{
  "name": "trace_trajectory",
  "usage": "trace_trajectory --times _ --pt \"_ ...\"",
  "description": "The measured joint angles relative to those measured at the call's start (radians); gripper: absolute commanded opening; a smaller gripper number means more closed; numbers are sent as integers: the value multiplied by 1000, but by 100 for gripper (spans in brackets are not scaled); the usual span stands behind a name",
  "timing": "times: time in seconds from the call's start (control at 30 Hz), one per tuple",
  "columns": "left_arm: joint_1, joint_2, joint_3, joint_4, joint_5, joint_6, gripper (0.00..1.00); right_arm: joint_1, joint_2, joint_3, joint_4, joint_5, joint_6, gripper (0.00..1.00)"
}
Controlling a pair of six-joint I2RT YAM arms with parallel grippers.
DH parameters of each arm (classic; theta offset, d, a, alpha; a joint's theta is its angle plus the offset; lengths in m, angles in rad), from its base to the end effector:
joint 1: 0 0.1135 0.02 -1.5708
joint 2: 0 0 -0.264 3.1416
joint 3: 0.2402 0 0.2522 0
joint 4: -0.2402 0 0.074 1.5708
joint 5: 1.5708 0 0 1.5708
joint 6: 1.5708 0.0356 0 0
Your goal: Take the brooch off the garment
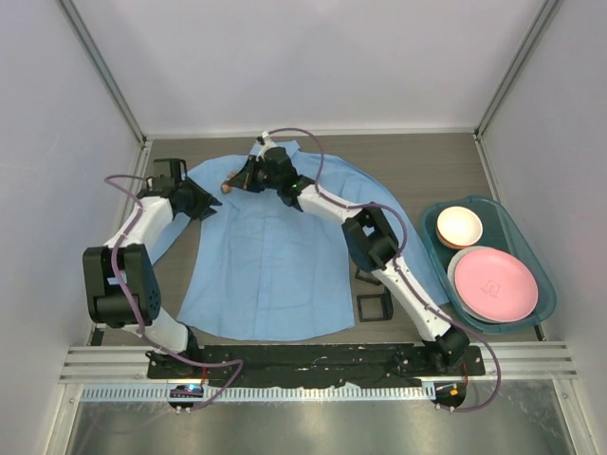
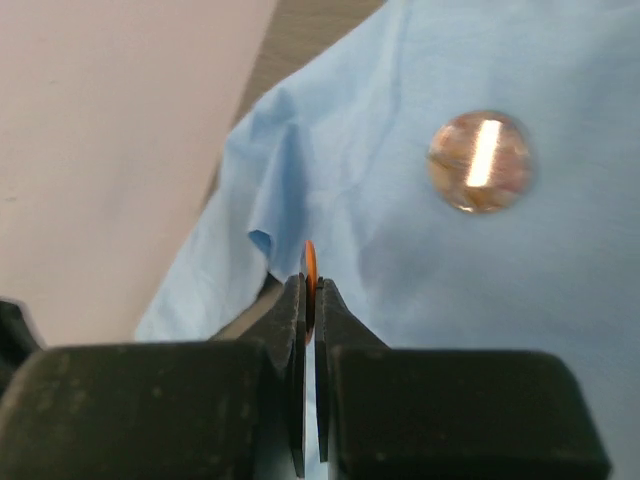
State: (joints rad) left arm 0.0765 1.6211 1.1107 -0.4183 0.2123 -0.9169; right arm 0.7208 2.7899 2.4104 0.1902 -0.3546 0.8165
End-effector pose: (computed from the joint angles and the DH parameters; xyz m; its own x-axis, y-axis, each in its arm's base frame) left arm 0.3411 0.0186 0.2227 -0.5263 -0.8185 -0.2304 -0.6027 0.5502 -0.5780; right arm 0.4599 0.4205 0.1492 -0.7345 0.2644 -0.6249 -0.4962 0.4188 0.7605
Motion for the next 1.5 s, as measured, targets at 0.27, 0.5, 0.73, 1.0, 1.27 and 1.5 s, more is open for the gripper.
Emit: trace_trajectory --times 0.27,0.5,0.73,1.0,1.27,1.5 --pt "-192 -169 -3 -86 -7 -233 31 -40 -519 -544 -154 222 -272 1" --pt "-286 -299 1 -239 16 -355 45 -26 -924 -926 -154 326 -484 1" --pt "-303 -430 -158 -99 98 -307 49 17 -1224 -1360 -33 394 -620 1" --pt "-336 -492 -363 87 166 -321 42 160 -1344 -1706 181 528 -842 1" --pt "-344 -458 -311 74 248 -414 39 302 -1462 -1878 418 557 -1045 1" --pt "-376 -485 -316 35 256 -521 40 353 -1448 -1879 556 575 -1160 1"
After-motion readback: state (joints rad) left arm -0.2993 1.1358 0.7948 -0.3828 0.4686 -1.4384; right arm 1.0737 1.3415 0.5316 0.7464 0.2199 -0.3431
